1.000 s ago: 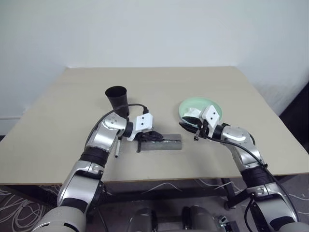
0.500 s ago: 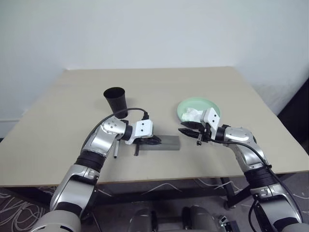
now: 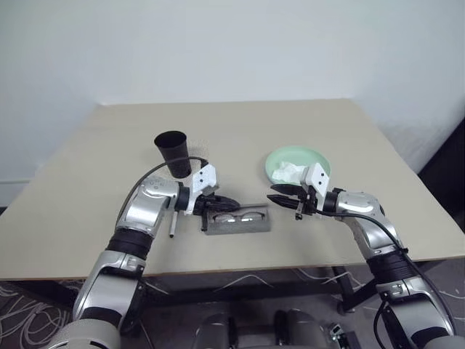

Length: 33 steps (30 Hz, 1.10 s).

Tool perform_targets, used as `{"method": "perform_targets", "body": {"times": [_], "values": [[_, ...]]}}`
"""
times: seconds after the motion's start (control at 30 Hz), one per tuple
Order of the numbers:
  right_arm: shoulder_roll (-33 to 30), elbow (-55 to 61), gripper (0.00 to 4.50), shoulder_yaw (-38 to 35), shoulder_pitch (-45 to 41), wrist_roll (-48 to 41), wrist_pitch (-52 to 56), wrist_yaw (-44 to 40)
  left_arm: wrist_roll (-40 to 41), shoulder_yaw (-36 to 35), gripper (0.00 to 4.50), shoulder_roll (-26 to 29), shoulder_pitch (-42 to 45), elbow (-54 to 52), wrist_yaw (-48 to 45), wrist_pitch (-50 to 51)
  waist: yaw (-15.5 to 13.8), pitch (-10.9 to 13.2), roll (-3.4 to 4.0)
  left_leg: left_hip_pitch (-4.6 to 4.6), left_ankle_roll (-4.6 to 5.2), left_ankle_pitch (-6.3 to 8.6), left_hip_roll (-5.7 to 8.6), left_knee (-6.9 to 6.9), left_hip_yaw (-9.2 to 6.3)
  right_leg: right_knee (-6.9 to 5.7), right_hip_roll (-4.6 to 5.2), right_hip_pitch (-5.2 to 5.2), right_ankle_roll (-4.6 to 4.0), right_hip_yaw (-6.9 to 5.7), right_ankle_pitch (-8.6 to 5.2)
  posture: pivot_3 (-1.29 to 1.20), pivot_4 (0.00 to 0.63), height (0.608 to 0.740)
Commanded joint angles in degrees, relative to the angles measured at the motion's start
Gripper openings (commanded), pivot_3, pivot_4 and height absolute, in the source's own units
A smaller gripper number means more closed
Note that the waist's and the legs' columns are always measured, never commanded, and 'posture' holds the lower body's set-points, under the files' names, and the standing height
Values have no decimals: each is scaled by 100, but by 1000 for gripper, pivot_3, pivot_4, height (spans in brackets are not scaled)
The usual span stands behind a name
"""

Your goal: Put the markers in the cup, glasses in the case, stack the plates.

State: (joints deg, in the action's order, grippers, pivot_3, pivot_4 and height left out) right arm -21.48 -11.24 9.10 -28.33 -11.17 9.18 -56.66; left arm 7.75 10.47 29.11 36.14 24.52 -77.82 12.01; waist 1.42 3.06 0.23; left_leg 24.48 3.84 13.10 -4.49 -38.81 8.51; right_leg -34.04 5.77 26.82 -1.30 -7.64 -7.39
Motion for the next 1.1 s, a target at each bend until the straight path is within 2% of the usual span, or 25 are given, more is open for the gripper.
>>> {"method": "perform_targets", "body": {"times": [0.03,0.23,0.67,0.87,0.97,1.1], "values": [[39,1,1231,-52,-175,-20,-170,42,-2,13,669,117,-102,-179,83,116,10,-1,-1,1,-3,2,3,-5,4,-1,0,2,1,6,1,0,0,729],[69,-99,1231,-34,-233,6,-250,76,-81,100,2703,118,-114,-215,164,-26,-18,0,-4,15,3,13,48,-11,15,-18,9,17,13,55,9,0,0,729],[51,-141,1231,-34,-197,49,-335,196,608,10,2703,182,-272,-862,-336,734,-15,0,-4,9,14,18,5,-39,16,-26,8,12,1,52,1,0,0,729],[70,-167,1231,-10,-205,75,-374,253,149,119,2703,194,-82,-306,162,192,-15,0,-4,9,13,18,15,-56,18,-66,9,24,-1,57,0,0,0,729],[69,-181,1231,-3,-206,85,-399,270,106,116,2119,216,-45,-181,167,79,-14,0,-4,10,11,17,27,-56,20,-71,9,28,-1,57,0,0,0,729],[71,-195,1231,-6,-206,113,-423,281,-259,333,742,313,-140,-35,218,-336,-14,0,-4,10,11,17,27,-57,22,-73,9,31,-1,58,0,0,0,729]]}}
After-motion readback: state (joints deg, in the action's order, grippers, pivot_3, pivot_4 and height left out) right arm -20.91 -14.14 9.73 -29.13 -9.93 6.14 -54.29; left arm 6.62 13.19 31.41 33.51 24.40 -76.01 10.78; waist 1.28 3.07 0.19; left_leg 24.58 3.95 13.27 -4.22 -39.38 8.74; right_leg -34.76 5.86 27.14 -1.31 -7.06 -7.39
